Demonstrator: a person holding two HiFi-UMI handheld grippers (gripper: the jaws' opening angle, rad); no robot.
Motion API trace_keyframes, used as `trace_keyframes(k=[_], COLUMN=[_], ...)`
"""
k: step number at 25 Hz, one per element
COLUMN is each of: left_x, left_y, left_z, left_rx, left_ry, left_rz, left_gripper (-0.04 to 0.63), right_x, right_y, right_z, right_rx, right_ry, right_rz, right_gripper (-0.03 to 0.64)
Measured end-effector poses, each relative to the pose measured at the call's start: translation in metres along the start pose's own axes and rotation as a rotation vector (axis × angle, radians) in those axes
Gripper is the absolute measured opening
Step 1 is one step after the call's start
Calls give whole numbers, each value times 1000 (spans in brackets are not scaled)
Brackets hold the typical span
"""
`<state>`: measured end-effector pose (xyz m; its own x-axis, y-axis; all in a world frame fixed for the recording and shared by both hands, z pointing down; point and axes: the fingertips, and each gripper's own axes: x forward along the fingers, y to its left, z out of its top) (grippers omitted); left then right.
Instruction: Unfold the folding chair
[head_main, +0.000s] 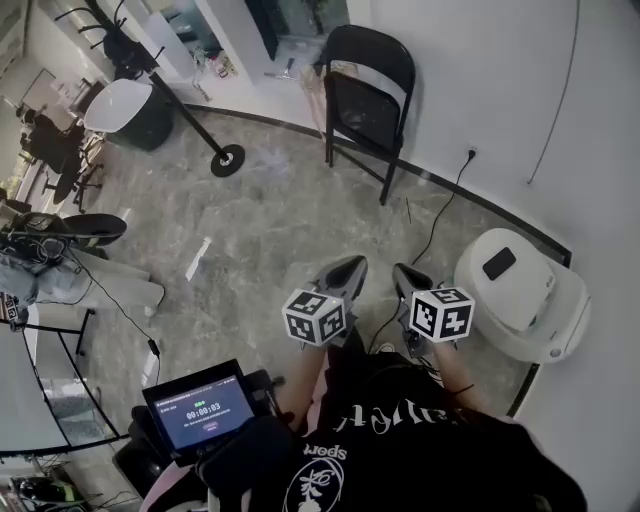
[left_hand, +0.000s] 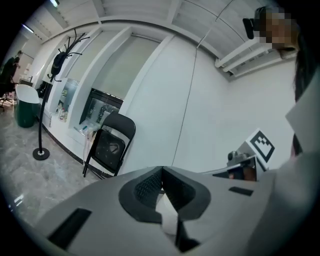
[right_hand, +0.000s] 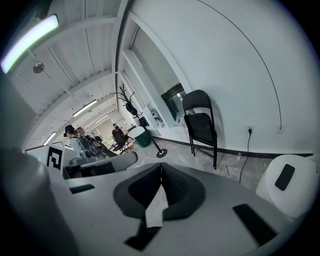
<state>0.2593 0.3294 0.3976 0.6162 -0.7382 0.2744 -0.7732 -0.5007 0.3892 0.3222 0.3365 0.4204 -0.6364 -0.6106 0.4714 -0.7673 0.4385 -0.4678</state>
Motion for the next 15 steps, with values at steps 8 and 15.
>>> trace_keyframes(k=[8, 15], left_x=[35, 89], left_y=[19, 71], left_z=[14, 26], left_rx=[15, 34], left_ry=[22, 20], left_rz=[-22, -46], left_gripper=[5, 5], right_x=[25, 80], right_y=[-24, -57], right_z=[26, 49], right_rx=[28, 12], right_ry=[-11, -8], right_rz=[-11, -35], right_gripper=[15, 15])
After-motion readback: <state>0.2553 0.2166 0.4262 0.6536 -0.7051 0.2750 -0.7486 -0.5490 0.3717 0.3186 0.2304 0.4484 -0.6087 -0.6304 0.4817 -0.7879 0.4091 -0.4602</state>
